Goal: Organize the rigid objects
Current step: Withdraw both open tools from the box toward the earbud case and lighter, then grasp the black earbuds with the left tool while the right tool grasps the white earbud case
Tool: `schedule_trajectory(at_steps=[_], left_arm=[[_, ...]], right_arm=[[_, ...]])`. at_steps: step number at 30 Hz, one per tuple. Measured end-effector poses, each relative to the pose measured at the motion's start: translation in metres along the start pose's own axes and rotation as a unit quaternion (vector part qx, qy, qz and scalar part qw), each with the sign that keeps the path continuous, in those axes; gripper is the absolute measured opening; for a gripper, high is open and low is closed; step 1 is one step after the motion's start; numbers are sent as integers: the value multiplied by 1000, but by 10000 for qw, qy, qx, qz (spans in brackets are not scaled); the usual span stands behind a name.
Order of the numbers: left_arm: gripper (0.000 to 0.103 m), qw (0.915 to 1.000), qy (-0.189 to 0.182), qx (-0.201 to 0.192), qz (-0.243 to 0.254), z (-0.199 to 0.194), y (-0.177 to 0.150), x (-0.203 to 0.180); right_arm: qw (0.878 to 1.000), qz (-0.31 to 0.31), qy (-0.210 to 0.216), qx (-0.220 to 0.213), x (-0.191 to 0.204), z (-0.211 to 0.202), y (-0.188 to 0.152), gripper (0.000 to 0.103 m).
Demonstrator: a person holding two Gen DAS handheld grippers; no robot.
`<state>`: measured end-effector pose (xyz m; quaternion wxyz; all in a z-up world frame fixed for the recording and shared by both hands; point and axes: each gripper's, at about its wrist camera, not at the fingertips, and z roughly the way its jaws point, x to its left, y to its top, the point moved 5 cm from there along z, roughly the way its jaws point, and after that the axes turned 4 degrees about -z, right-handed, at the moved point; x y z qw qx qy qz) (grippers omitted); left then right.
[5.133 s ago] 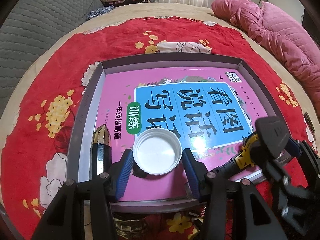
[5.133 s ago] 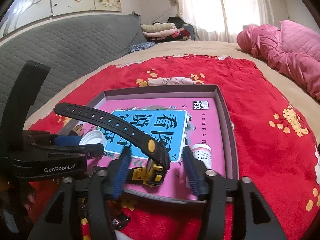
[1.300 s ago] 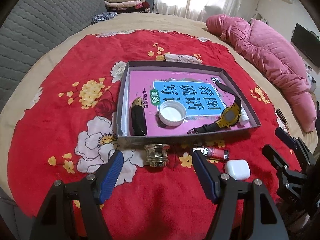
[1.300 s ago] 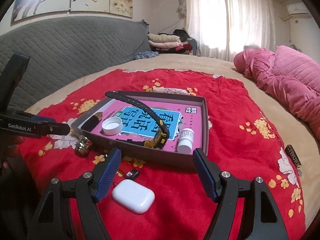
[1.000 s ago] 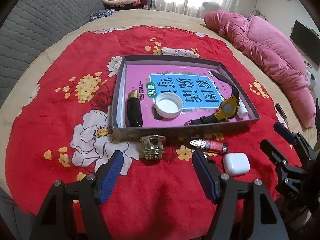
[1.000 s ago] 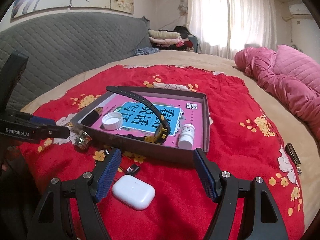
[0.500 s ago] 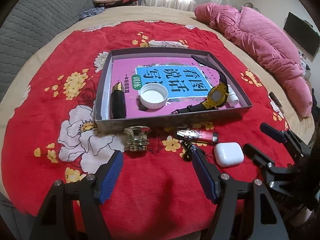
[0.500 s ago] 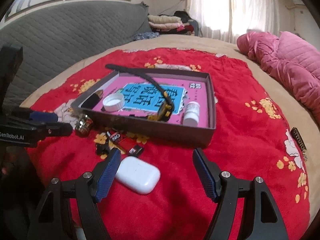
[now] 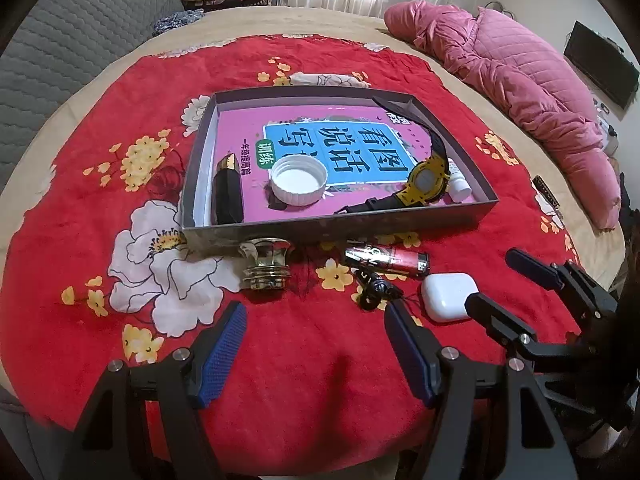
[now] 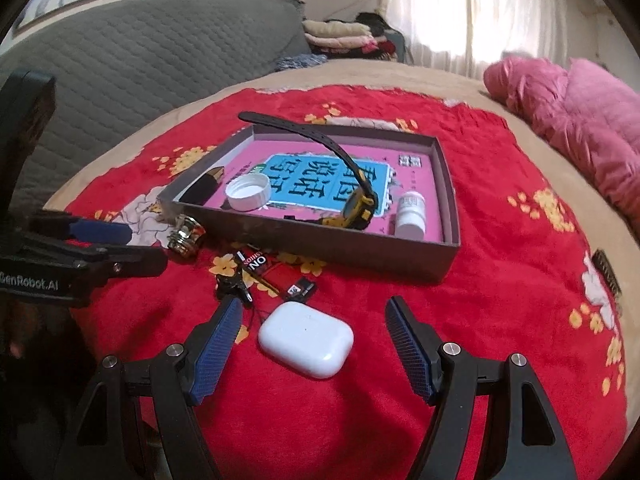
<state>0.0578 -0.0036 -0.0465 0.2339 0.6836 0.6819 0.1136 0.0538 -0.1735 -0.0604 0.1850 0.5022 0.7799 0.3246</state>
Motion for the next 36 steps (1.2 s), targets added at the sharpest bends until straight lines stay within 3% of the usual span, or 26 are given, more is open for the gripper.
schedule_trajectory(at_steps=[25,36], left_arm=[[71,9992,-185,251,231,16,-13,-18],[71,9984,-155,354,424,34,-12,-31]], right_arm=[[9963,335,-61,788,11,33,-21,75],[9955,546,-214,750,-2,47,-24,75]])
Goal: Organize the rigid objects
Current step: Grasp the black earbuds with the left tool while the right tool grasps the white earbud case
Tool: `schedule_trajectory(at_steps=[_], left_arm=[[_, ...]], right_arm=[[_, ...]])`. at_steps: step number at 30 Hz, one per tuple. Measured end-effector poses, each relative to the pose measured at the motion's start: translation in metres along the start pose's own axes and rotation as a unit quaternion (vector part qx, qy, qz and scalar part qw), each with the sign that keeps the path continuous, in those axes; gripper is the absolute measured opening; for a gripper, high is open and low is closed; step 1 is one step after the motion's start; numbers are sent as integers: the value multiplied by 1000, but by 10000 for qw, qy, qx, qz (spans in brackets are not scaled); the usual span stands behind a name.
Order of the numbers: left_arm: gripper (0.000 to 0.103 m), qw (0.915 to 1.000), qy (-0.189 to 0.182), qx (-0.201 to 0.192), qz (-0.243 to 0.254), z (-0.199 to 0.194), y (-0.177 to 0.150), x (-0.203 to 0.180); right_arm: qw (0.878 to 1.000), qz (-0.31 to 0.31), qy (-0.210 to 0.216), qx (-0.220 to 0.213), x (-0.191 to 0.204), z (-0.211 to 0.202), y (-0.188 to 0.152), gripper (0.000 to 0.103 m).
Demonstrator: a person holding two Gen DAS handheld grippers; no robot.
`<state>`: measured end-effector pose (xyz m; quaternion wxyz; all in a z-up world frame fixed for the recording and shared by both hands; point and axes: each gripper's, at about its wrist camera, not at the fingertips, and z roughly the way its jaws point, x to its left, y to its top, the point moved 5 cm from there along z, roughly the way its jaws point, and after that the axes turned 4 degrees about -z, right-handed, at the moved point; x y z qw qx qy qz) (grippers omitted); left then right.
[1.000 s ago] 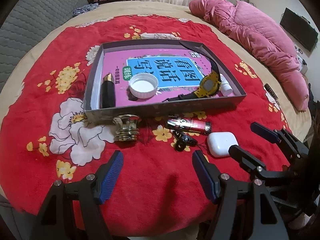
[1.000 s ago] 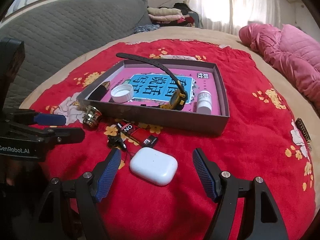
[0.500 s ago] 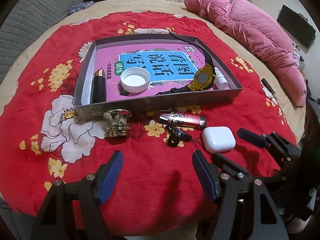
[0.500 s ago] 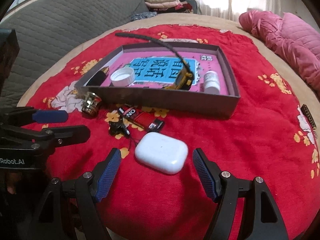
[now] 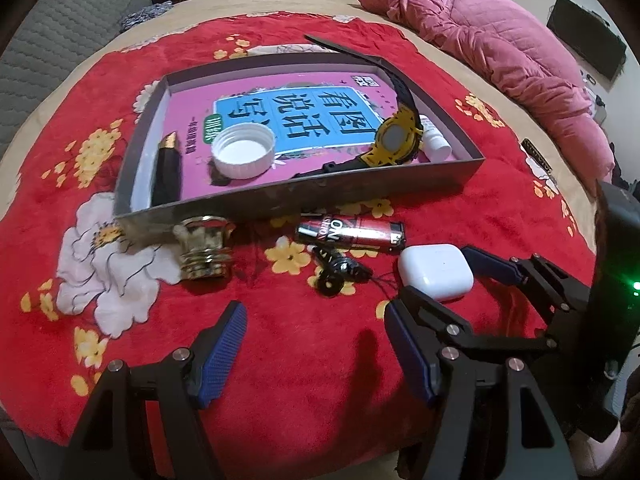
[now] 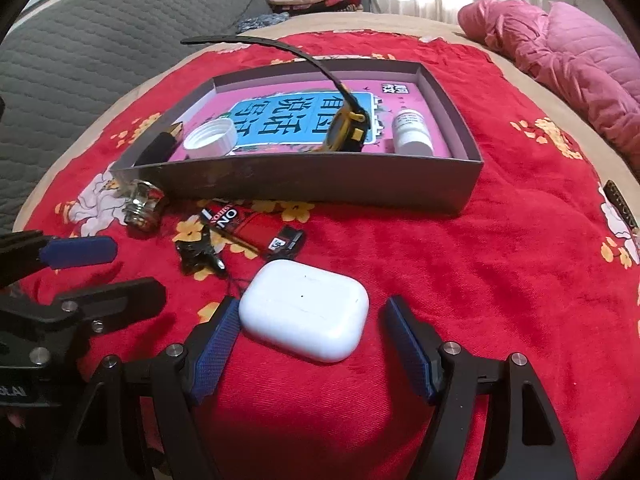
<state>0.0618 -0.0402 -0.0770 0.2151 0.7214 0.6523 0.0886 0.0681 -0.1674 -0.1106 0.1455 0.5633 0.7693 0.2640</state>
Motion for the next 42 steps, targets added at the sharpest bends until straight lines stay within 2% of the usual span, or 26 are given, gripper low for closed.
schedule_trajectory(at_steps=[10,12,15,22,27,32,37,42], left_arm=[[70,9998,-122,-93,83,11,8,-1],[67,9997,-216,-104,103,13,8,-1],[56,9995,-281,-100,136,15,9,-2],[41,9991,-72,-39,417,24,6,-5],[40,9991,-160,-67,388,25,8,-4],[29,9990,-213,-93,376,27,11,-4],[23,9987,-309,-76,395,30,13,-8],[19,9985,-382,-50,387,34,15,-12]], right_arm=[[9998,140,-103,-14,-13,-5,0,75],[9998,152,-117,-4,-15,-5,0,75],[9998,155,-123,5,-15,-5,0,75],[9998,145,-161,-13,-17,-5,1,75],[9997,181,-151,6,-19,-2,1,75],[9995,274,-130,-29,-18,1,2,75],[9994,183,-289,45,-14,8,1,75],[9993,288,-233,51,-18,10,2,75]])
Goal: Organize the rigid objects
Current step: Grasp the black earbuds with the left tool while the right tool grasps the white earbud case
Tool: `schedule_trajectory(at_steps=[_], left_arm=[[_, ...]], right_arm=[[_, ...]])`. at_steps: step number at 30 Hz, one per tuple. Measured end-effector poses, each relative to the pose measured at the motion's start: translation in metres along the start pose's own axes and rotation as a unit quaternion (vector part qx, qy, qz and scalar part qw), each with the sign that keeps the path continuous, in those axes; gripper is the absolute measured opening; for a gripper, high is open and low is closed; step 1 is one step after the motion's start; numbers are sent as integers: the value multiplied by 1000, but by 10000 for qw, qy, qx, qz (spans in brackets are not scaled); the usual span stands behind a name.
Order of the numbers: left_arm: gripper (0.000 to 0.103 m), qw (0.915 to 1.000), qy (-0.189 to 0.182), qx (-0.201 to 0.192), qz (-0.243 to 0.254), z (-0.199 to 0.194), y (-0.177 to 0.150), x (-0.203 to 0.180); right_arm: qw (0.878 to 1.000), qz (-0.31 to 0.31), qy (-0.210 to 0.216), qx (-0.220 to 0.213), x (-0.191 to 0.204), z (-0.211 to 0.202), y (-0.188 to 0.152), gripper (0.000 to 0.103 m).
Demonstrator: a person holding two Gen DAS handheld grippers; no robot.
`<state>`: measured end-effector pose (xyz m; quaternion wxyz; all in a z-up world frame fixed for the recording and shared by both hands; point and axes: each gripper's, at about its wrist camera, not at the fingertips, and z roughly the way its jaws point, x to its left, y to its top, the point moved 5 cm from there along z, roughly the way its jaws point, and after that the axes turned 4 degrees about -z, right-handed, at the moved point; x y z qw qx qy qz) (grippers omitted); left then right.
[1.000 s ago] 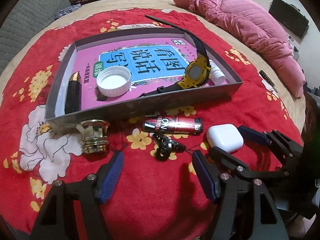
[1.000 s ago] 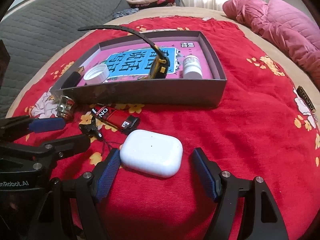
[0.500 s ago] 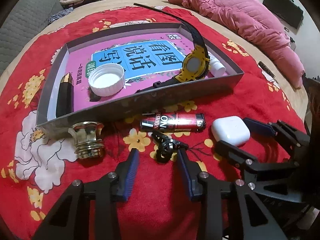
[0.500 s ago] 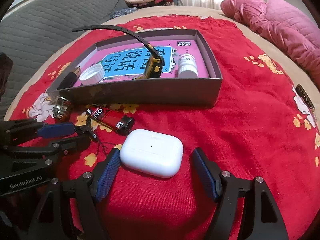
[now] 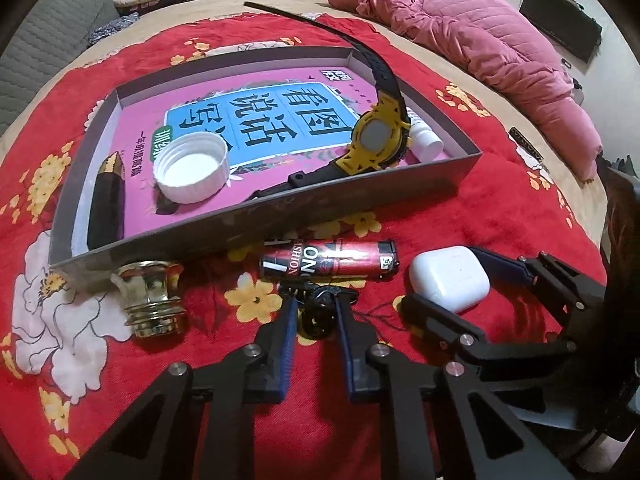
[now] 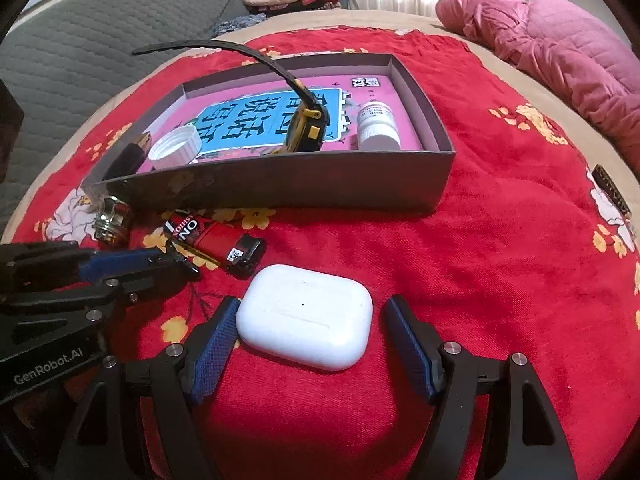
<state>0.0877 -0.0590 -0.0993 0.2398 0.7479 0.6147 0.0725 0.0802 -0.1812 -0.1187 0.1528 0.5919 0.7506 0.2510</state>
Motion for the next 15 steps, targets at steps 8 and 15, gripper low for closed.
schedule_trajectory(at_steps=[8,15], left_arm=[[16,9999,-101,-20,-118,1,0,2],[16,9988,-296,-216,-318,-11,1,9]], right_arm=[[9998,127,120,-32,-5,-4,3,65],[9993,188,255,-222,-10,-14,7,65]])
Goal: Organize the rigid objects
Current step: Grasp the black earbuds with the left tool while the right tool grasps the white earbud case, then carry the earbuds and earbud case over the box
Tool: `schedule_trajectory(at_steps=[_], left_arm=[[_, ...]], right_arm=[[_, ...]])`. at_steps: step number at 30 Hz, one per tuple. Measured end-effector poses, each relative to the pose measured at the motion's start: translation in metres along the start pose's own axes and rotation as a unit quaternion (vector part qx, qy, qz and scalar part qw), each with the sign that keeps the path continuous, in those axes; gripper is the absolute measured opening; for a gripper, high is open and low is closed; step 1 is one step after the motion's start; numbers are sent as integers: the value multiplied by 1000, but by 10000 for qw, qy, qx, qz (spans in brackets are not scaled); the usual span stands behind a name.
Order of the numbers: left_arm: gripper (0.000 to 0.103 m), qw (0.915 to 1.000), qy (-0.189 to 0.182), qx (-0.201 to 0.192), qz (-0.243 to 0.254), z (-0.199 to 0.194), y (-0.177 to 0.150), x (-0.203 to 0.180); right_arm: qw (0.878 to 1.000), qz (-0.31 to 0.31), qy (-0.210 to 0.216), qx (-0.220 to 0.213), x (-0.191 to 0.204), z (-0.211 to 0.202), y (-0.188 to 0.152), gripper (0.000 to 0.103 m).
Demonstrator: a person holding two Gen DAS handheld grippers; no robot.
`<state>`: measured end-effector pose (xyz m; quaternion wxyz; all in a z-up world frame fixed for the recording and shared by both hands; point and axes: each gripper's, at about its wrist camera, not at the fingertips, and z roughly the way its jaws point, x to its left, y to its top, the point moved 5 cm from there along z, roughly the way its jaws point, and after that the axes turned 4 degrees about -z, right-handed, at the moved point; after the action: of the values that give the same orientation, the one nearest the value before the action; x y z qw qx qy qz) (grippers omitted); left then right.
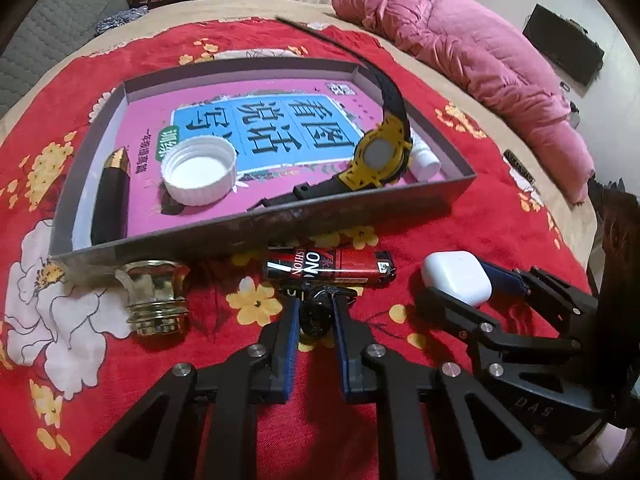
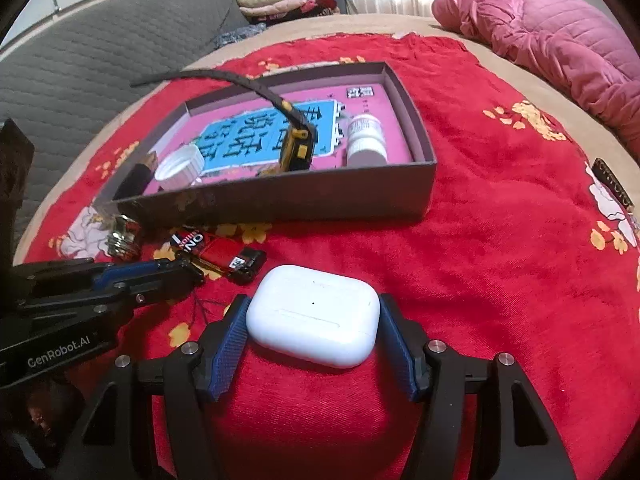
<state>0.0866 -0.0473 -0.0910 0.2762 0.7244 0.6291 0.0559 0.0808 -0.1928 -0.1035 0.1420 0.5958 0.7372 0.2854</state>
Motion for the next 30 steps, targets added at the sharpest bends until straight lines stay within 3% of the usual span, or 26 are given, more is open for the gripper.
schedule_trajectory(at_steps=[4,24,30], left_arm=[[16,9998,-149,-93,-103,-9,2,1],[16,9979,-108,-565,-294,-46,9,9],[16,9970,-71,-707,-318,-53,15,9]], right_arm=[[9999,-51,60,-152,2,-8,3,65],[9920,-623,58,-1097,19,-46,26,65],[9908,-649,35,-1189,15,-46,31,65]])
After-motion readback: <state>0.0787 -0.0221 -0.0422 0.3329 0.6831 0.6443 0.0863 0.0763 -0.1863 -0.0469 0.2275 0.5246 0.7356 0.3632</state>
